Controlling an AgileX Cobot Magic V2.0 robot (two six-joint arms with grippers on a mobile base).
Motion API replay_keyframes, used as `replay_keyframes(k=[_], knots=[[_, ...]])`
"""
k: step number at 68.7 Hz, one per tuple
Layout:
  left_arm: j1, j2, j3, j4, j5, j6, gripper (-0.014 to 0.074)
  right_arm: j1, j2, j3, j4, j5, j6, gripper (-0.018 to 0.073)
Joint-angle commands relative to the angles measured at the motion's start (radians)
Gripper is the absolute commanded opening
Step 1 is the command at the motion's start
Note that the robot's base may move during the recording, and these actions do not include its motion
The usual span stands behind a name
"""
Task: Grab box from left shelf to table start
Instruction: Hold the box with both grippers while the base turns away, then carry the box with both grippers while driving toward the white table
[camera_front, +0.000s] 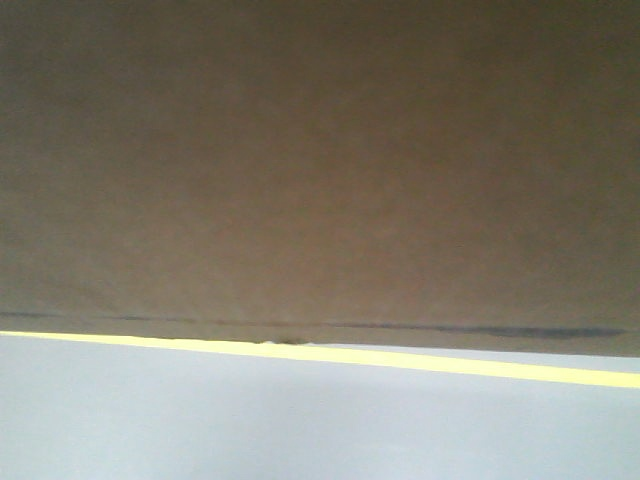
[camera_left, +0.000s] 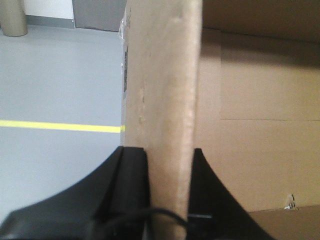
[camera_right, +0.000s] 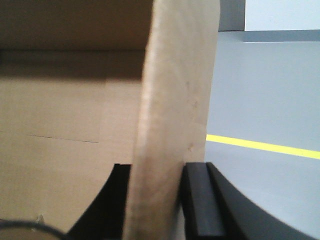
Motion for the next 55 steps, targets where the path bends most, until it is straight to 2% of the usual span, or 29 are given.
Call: replay_keyframes(k=[1, 55], knots=[[-0.007, 0.008, -0.037, -0.061, -0.179, -0.031, -0.0094, -0.006, 0.014, -0.032, -0.086, -0.163, -0.002, 0.0058], [-0.007, 0.008, -0.037, -0.061, -0.179, -0.031, -0.0093, -0.006, 0.014, -0.032, -0.086, -0.161, -0.002, 0.0058]])
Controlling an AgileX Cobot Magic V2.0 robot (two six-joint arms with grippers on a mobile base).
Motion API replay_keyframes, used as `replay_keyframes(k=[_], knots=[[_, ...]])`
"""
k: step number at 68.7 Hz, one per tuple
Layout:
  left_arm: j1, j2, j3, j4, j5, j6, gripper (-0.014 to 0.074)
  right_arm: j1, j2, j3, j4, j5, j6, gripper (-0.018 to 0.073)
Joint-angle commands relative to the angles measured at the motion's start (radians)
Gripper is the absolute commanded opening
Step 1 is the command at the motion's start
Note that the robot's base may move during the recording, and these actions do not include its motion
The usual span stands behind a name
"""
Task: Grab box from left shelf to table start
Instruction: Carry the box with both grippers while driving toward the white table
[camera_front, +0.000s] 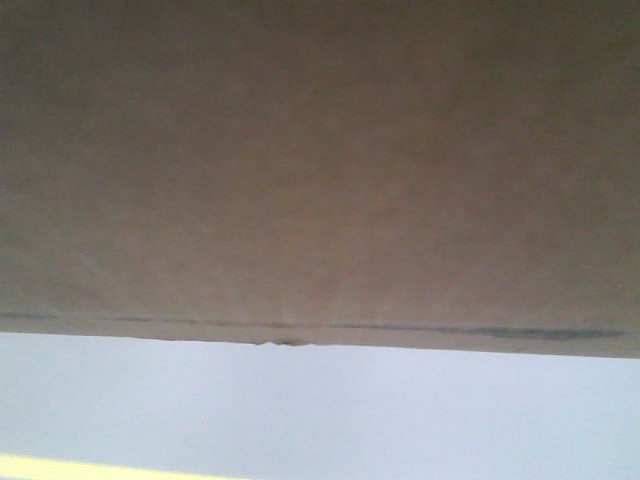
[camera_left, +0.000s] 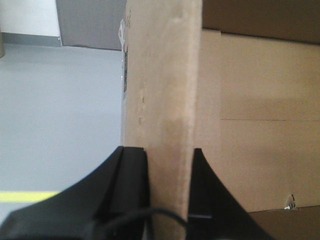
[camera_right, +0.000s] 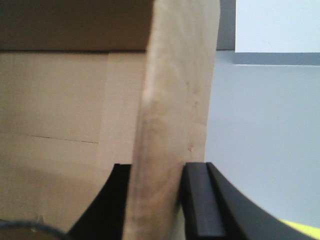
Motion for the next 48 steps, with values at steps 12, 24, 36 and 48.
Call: replay_keyframes(k=[12, 24, 36, 48], knots=[[-0.007, 0.008, -0.037, -0.061, -0.179, -0.031, -0.0093, -0.006, 0.014, -0.032, -0.086, -0.161, -0.002, 0.0058], [-0.007, 0.008, -0.037, -0.061, -0.179, -0.031, -0.0094, -0.006, 0.014, -0.032, -0.086, -0.161, -0.002, 0.0058], [-0.007, 0.008, -0.037, -0.061, -0.179, -0.031, -0.0093, -0.006, 0.014, -0.032, -0.086, -0.161, -0.002, 0.0058], [-0.007, 0.008, -0.037, -0.061, -0.179, -0.031, -0.0093, -0.006, 0.014, -0.032, -0.086, -0.161, -0.002, 0.0058]])
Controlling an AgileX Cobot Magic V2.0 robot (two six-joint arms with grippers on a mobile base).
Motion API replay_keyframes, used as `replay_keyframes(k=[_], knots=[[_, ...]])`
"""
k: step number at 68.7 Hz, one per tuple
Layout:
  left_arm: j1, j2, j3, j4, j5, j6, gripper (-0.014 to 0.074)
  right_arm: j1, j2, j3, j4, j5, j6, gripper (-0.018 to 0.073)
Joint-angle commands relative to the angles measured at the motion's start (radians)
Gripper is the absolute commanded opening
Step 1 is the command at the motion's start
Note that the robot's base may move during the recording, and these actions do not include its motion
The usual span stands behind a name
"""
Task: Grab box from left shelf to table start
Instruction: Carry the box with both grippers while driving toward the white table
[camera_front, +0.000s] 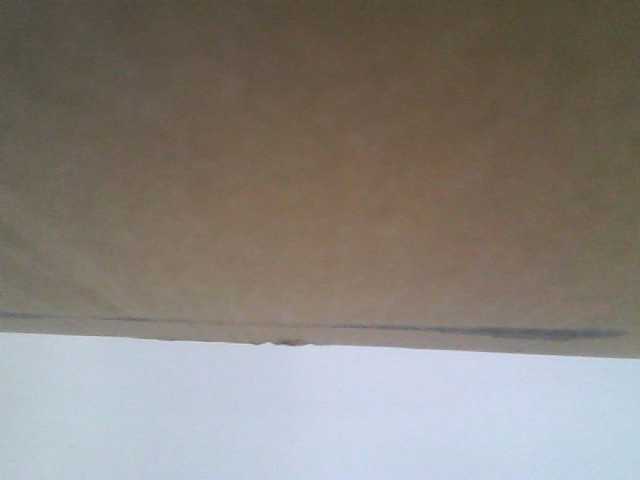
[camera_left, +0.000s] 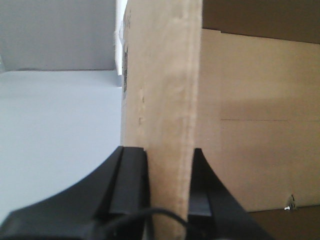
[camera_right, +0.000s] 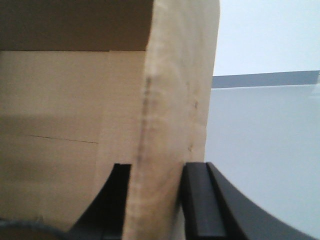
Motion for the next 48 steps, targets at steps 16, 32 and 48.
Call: replay_keyframes(k=[16, 32, 48], knots=[[-0.007, 0.008, -0.037, -0.063, -0.179, -0.031, -0.0093, -0.006, 0.014, -0.032, -0.086, -0.162, -0.002, 0.0058], [-0.007, 0.008, -0.037, -0.063, -0.178, -0.031, -0.0094, -0.006, 0.014, -0.032, -0.086, -0.161, -0.002, 0.0058], [-0.007, 0.008, -0.037, -0.063, -0.180, -0.031, -0.0093, -0.006, 0.014, -0.032, -0.086, -0.161, -0.002, 0.0058]])
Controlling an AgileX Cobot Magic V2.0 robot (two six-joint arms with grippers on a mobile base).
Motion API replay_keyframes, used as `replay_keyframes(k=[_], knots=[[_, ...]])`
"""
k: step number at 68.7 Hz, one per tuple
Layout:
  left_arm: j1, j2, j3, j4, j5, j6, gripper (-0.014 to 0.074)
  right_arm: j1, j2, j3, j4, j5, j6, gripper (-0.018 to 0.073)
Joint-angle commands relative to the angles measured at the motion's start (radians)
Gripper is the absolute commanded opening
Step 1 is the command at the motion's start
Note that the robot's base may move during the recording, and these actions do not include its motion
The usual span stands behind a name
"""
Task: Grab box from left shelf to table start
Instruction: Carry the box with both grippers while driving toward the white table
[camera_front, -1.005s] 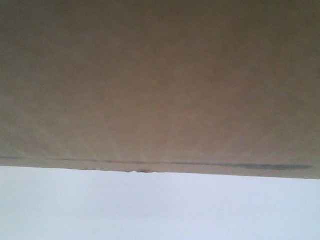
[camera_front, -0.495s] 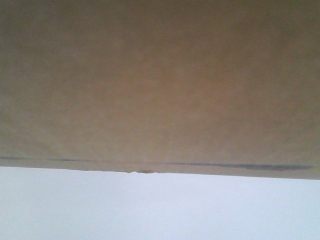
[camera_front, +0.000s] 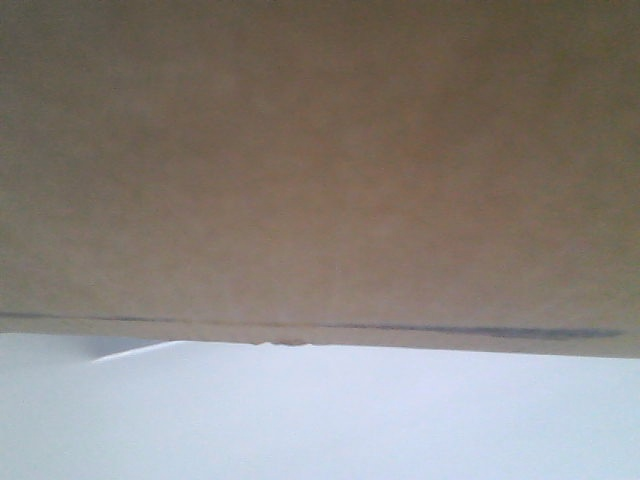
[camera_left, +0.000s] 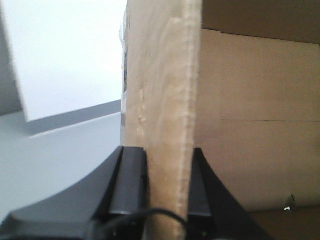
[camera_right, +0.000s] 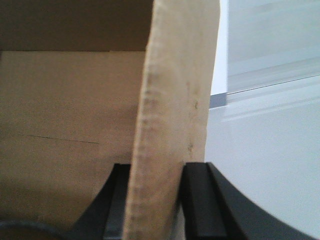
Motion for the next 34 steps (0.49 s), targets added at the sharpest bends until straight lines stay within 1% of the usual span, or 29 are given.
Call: replay_keyframes(k=[1, 34], knots=[[-0.007, 0.008, -0.037, -0.063, -0.180, -0.031, -0.0094, -0.006, 0.014, -0.032, -0.086, -0.159, -0.002, 0.0058], [-0.009, 0.008, -0.037, -0.063, -0.180, -0.031, -0.0094, -0.006, 0.014, -0.032, -0.086, -0.159, -0.002, 0.0058]])
